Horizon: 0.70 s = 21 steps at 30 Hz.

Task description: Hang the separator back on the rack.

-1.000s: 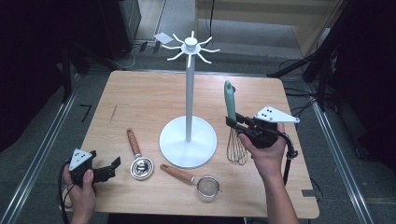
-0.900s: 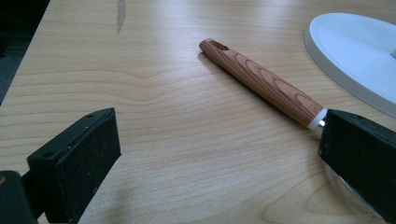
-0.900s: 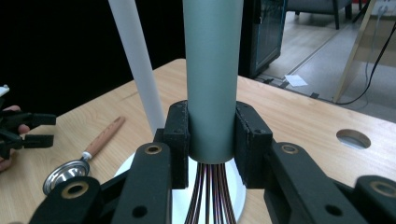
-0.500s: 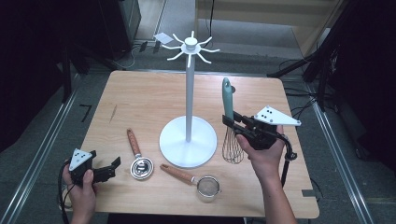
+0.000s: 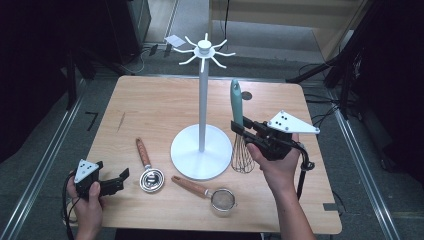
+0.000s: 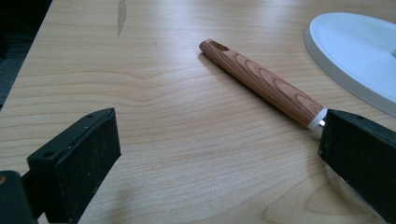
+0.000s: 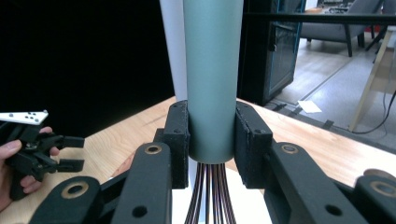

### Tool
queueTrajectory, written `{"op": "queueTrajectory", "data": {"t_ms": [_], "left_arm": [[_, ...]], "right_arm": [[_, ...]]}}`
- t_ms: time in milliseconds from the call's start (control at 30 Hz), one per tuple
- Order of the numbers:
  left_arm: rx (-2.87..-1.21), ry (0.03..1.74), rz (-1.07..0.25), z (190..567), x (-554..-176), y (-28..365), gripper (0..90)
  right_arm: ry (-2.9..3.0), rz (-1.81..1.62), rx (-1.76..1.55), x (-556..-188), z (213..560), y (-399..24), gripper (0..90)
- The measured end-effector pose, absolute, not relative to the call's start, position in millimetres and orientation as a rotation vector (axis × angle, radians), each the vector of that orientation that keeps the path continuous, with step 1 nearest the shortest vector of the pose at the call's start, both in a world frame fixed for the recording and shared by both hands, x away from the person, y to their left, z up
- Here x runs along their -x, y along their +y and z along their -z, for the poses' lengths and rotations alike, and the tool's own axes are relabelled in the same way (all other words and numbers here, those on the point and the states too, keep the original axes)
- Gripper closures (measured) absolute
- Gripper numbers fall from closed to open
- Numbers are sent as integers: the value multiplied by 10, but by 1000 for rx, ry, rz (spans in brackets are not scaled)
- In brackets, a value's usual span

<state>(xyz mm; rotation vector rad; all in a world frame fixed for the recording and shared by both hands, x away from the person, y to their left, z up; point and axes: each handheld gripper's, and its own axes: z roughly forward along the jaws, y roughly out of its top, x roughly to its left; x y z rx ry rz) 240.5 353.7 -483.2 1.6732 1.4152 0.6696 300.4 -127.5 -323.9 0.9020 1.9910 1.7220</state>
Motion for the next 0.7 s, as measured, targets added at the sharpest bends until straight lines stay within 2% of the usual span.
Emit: {"op": "queueTrajectory", "data": {"t_ms": [700], "left_arm": [[-1677,1414,-674,4832,-2405,3533,0]], "right_arm": [[1936,-1832,-810,-2974,2875,-1083,710]]}}
